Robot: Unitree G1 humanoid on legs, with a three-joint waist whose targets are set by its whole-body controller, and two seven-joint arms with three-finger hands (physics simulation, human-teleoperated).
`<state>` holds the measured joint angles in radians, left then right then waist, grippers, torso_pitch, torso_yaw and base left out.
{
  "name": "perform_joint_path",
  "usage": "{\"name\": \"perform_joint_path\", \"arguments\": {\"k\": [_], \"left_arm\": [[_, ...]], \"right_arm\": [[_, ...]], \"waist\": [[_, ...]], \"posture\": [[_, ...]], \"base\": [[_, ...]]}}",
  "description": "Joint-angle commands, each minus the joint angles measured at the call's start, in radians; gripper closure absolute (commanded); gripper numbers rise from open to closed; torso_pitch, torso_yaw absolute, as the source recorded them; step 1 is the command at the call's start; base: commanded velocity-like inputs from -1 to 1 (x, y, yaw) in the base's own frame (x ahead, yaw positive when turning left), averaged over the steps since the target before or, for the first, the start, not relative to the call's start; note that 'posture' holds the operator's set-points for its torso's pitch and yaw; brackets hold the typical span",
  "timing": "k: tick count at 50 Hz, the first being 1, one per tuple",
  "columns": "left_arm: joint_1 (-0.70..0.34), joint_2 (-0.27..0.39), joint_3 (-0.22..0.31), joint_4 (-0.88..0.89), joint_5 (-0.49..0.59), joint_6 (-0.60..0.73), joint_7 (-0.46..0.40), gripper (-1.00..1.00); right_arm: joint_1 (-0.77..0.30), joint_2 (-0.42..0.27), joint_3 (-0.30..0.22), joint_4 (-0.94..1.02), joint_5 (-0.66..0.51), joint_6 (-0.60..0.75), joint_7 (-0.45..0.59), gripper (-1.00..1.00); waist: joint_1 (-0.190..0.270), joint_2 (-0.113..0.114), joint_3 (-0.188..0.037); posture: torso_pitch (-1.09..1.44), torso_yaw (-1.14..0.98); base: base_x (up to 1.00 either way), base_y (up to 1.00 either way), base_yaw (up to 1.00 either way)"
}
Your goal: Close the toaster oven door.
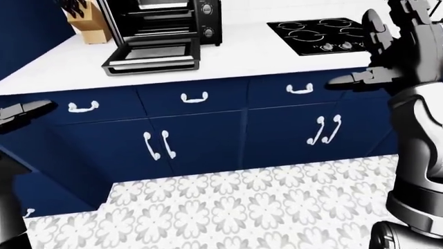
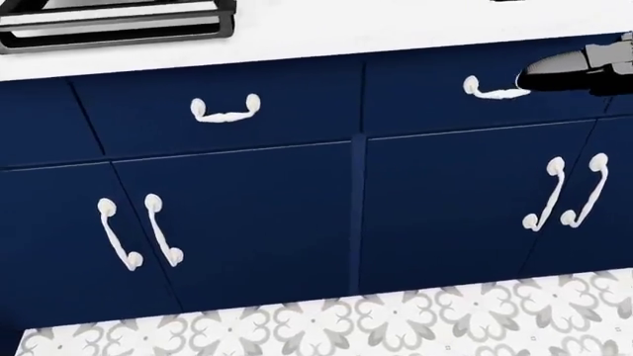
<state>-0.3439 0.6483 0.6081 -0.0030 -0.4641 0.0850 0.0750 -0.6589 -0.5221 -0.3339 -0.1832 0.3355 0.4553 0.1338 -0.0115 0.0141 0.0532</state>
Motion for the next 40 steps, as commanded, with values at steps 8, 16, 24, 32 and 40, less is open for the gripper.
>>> {"name": "perform_joint_path", "arguments": {"k": [8, 16, 24, 32, 40], "left_arm": [[-0.021, 0.027, 0.017, -0.024, -0.001, -0.028, 0.004, -1.0], [-0.02, 0.027, 0.018, -0.027, -0.002, -0.028, 0.005, -1.0], [-0.019, 0.026, 0.019, -0.031, -0.003, -0.024, 0.005, -1.0], [-0.021, 0.026, 0.018, -0.036, -0.004, -0.02, 0.008, -1.0], [-0.02, 0.03, 0.022, -0.039, -0.007, -0.018, 0.009, -1.0]], "right_arm": [[-0.031, -0.016, -0.006, -0.032, 0.017, -0.019, 0.0, -1.0], [-0.028, -0.017, -0.007, -0.039, 0.022, -0.018, -0.001, -1.0], [-0.027, -0.018, -0.006, -0.033, 0.016, -0.03, 0.004, -1.0], [-0.038, -0.026, -0.007, -0.029, 0.018, -0.027, 0.005, -1.0], [-0.039, -0.029, -0.009, -0.035, 0.02, -0.023, 0.004, -1.0]], "waist": [[0.003, 0.072, -0.024], [0.009, -0.014, -0.019], [0.006, -0.018, -0.023], [0.009, 0.049, -0.019], [0.015, 0.013, -0.016]], "posture": [[0.0, 0.0], [0.0, 0.0], [0.0, 0.0], [0.0, 0.0], [0.0, 0.0]], "base": [[0.09, 0.26, 0.0], [0.09, 0.24, 0.0], [0.13, 0.06, 0.0], [0.16, 0.03, 0.0], [0.16, 0.02, 0.0]]}}
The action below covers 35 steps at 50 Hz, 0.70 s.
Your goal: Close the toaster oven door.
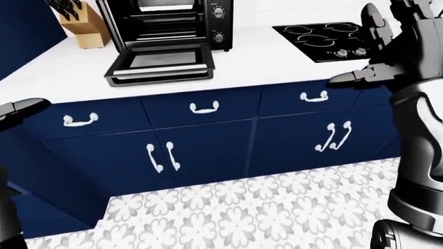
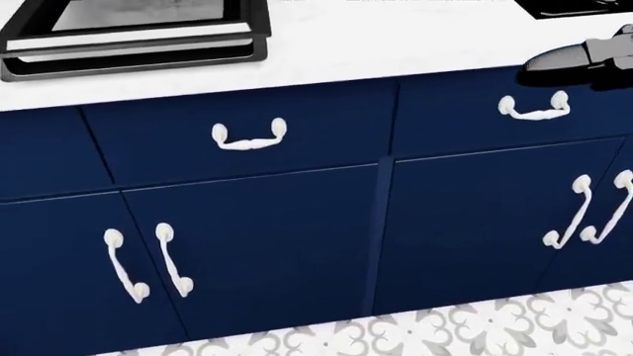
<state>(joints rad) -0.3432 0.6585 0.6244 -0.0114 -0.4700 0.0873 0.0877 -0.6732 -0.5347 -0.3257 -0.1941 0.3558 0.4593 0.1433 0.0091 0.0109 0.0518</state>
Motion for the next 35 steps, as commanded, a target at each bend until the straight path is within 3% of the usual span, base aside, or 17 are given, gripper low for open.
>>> {"name": "perform_joint_path", "arguments": {"k": [1, 3, 4, 5, 8, 13, 15, 17, 18, 19, 23, 26, 28, 29, 30, 32, 35], "left_arm": [[-0.021, 0.02, 0.005, -0.029, -0.001, -0.021, -0.005, -1.0], [-0.021, 0.019, 0.004, -0.025, 0.0, -0.025, -0.007, -1.0], [-0.02, 0.019, 0.004, -0.026, 0.0, -0.024, -0.006, -1.0], [-0.02, 0.019, 0.005, -0.027, -0.001, -0.023, -0.005, -1.0], [-0.019, 0.018, 0.005, -0.028, 0.0, -0.025, -0.005, -1.0], [-0.018, 0.017, 0.007, -0.026, -0.001, -0.027, -0.005, -1.0], [-0.017, 0.017, 0.008, -0.027, -0.002, -0.027, -0.003, -1.0], [-0.016, 0.017, 0.008, -0.027, -0.003, -0.026, -0.003, -1.0], [-0.015, 0.016, 0.006, -0.03, -0.003, -0.026, -0.003, -1.0], [-0.016, 0.015, 0.006, -0.031, -0.004, -0.024, -0.002, -1.0], [-0.016, 0.018, 0.01, -0.033, -0.007, -0.021, -0.001, -1.0], [-0.016, 0.018, 0.009, -0.034, -0.008, -0.019, 0.0, -1.0], [-0.016, 0.017, 0.008, -0.035, -0.008, -0.018, 0.001, -1.0], [-0.017, 0.018, 0.008, -0.038, -0.008, -0.016, 0.002, -1.0], [-0.017, 0.018, 0.009, -0.039, -0.009, -0.015, 0.003, -1.0], [-0.018, 0.019, 0.01, -0.039, -0.01, -0.013, 0.003, -1.0], [-0.019, 0.023, 0.013, -0.038, -0.013, -0.011, 0.004, -1.0]], "right_arm": [[-0.025, -0.017, -0.017, -0.024, 0.0, -0.027, -0.006, -1.0], [-0.023, -0.016, -0.017, -0.024, 0.0, -0.029, -0.006, -1.0], [-0.021, -0.015, -0.017, -0.023, -0.001, -0.03, -0.007, -1.0], [-0.021, -0.015, -0.016, -0.024, -0.001, -0.029, -0.007, -1.0], [-0.023, -0.017, -0.019, -0.027, 0.002, -0.025, -0.008, -1.0], [-0.024, -0.017, -0.018, -0.024, 0.003, -0.027, -0.008, -1.0], [-0.022, -0.018, -0.019, -0.025, 0.004, -0.027, -0.007, -1.0], [-0.023, -0.018, -0.02, -0.029, 0.008, -0.024, -0.007, -1.0], [-0.023, -0.018, -0.02, -0.027, 0.008, -0.025, -0.007, -1.0], [-0.023, -0.018, -0.019, -0.026, 0.008, -0.026, -0.007, -1.0], [-0.025, -0.02, -0.02, -0.029, 0.013, -0.02, -0.009, -1.0], [-0.026, -0.02, -0.02, -0.03, 0.014, -0.019, -0.01, -1.0], [-0.026, -0.022, -0.02, -0.03, 0.013, -0.02, -0.01, -1.0], [-0.027, -0.022, -0.02, -0.031, 0.015, -0.018, -0.009, -1.0], [-0.028, -0.023, -0.021, -0.032, 0.016, -0.017, -0.01, -1.0], [-0.029, -0.022, -0.019, -0.032, 0.017, -0.016, -0.011, -1.0], [-0.036, -0.021, -0.017, -0.036, 0.022, -0.006, -0.014, -1.0]], "waist": [[-0.003, 0.003, -0.017], [0.001, -0.035, -0.021], [0.002, -0.067, -0.034], [-0.004, -0.041, -0.025], [-0.013, -0.041, -0.023], [-0.017, 0.007, -0.012], [-0.022, 0.042, -0.011], [-0.022, 0.099, -0.027], [-0.013, 0.06, -0.019], [-0.02, 0.077, -0.02], [-0.009, 0.041, -0.025], [-0.005, 0.006, -0.015], [-0.001, -0.032, -0.019], [0.0, -0.065, -0.029], [-0.004, -0.046, -0.027], [-0.009, -0.05, -0.022], [-0.014, -0.034, -0.029]], "posture": [[0.0, 0.0], [0.0, 0.0], [0.0, 0.0], [0.0, 0.0], [0.0, 0.0], [0.0, 0.0], [0.0, 0.0], [0.0, 0.0], [0.0, 0.0], [0.0, 0.0], [0.0, 0.0], [0.0, 0.0], [0.0, 0.0], [0.0, 0.0], [0.0, 0.0], [0.0, 0.0], [0.0, 0.0]], "base": [[0.16, 0.03, 0.0], [0.15, 0.02, 0.0], [0.16, 0.02, 0.0], [0.15, 0.02, 0.0], [0.16, 0.03, 0.0], [0.16, 0.02, 0.0], [0.16, 0.02, 0.0], [0.16, 0.05, 0.0], [0.16, 0.05, 0.0], [0.16, 0.07, 0.0], [0.16, 0.08, 0.0], [0.16, 0.09, 0.0], [0.16, 0.09, 0.0], [0.16, 0.11, 0.0], [0.16, 0.1, 0.0], [0.16, 0.11, 0.0], [0.15, 0.12, 0.0]]}}
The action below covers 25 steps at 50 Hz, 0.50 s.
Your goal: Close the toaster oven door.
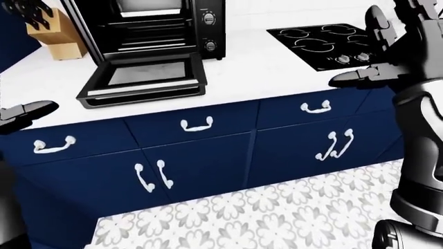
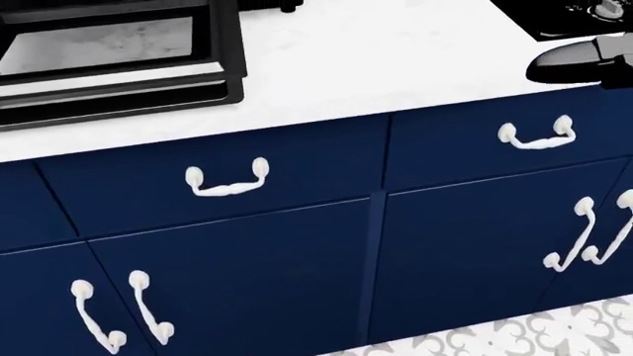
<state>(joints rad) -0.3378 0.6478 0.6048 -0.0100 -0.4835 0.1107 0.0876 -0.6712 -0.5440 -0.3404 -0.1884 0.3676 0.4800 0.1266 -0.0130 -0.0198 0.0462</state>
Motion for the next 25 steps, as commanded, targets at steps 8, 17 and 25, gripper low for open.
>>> {"name": "perform_joint_path", "arguments": {"k": [8, 17, 25], "left_arm": [[-0.027, 0.04, 0.032, -0.035, 0.0, -0.033, 0.009, -1.0], [-0.025, 0.04, 0.034, -0.033, 0.0, -0.037, 0.008, -1.0], [-0.023, 0.04, 0.034, -0.031, 0.001, -0.04, 0.006, -1.0]], "right_arm": [[-0.045, -0.015, -0.004, -0.044, 0.022, -0.016, -0.002, -1.0], [-0.04, -0.018, -0.006, -0.049, 0.027, -0.016, -0.003, -1.0], [-0.036, -0.019, -0.006, -0.053, 0.027, -0.016, 0.0, -1.0]], "waist": [[-0.002, 0.144, -0.035], [0.016, 0.035, -0.012], [0.006, -0.009, -0.028]], "posture": [[0.0, 0.0], [0.0, 0.0], [0.0, 0.0]], "base": [[0.15, 0.15, 0.0], [0.11, 0.19, 0.0], [0.11, 0.19, 0.0]]}}
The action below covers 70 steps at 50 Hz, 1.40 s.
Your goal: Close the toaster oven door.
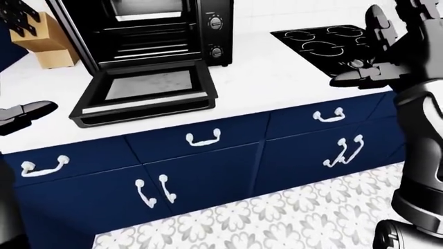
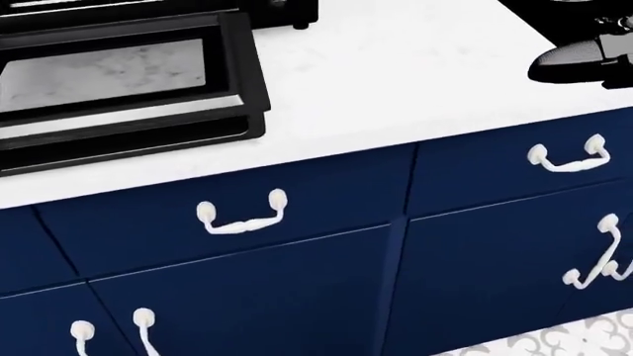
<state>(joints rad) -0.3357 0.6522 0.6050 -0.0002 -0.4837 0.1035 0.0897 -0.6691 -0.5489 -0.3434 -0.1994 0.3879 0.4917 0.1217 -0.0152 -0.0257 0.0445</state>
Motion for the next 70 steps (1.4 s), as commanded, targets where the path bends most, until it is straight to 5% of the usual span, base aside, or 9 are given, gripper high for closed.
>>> {"name": "perform_joint_path", "arguments": {"k": [1, 8, 22, 30, 35, 48, 56, 61, 70], "left_arm": [[-0.025, 0.036, 0.035, -0.041, 0.001, -0.032, 0.004, -1.0], [-0.025, 0.035, 0.035, -0.042, 0.002, -0.033, 0.004, -1.0], [-0.026, 0.037, 0.037, -0.049, -0.002, -0.025, 0.007, -1.0], [-0.025, 0.038, 0.038, -0.046, -0.001, -0.029, 0.007, -1.0], [-0.025, 0.039, 0.039, -0.046, -0.003, -0.029, 0.006, -1.0], [-0.022, 0.037, 0.04, -0.053, -0.003, -0.026, 0.007, -1.0], [-0.024, 0.039, 0.041, -0.054, -0.005, -0.024, 0.007, -1.0], [-0.023, 0.039, 0.042, -0.051, -0.006, -0.027, 0.007, -1.0], [-0.022, 0.038, 0.041, -0.05, -0.004, -0.029, 0.006, -1.0]], "right_arm": [[-0.038, -0.014, -0.004, -0.043, 0.008, -0.028, 0.005, -1.0], [-0.041, -0.016, -0.003, -0.044, 0.009, -0.023, 0.006, -1.0], [-0.054, -0.023, -0.002, -0.043, 0.011, -0.015, 0.007, -1.0], [-0.053, -0.023, -0.003, -0.044, 0.012, -0.015, 0.007, -1.0], [-0.052, -0.024, -0.005, -0.05, 0.014, -0.011, 0.005, -1.0], [-0.047, -0.025, -0.007, -0.052, 0.014, -0.014, 0.007, -1.0], [-0.049, -0.029, -0.009, -0.053, 0.016, -0.014, 0.008, -1.0], [-0.054, -0.032, -0.01, -0.052, 0.019, -0.012, 0.004, -1.0], [-0.045, -0.031, -0.011, -0.056, 0.02, -0.019, 0.006, -1.0]], "waist": [[0.009, 0.001, -0.025], [-0.001, 0.132, -0.028], [0.018, -0.036, -0.019], [0.009, 0.024, -0.013], [-0.008, 0.127, -0.038], [0.019, -0.028, -0.019], [0.01, 0.026, -0.014], [-0.006, 0.125, -0.035], [0.013, 0.046, -0.01]], "posture": [[0.0, 0.0], [0.0, 0.0], [0.0, 0.0], [0.0, 0.0], [0.0, 0.0], [0.0, 0.0], [0.0, 0.0], [0.0, 0.0], [0.0, 0.0]], "base": [[0.11, 0.19, 0.0], [0.1, 0.18, 0.0], [0.1, 0.19, 0.0], [0.1, 0.18, 0.0], [0.1, 0.19, 0.0], [0.11, 0.18, 0.0], [0.1, 0.15, 0.0], [0.1, 0.15, 0.0], [0.1, 0.14, 0.0]]}}
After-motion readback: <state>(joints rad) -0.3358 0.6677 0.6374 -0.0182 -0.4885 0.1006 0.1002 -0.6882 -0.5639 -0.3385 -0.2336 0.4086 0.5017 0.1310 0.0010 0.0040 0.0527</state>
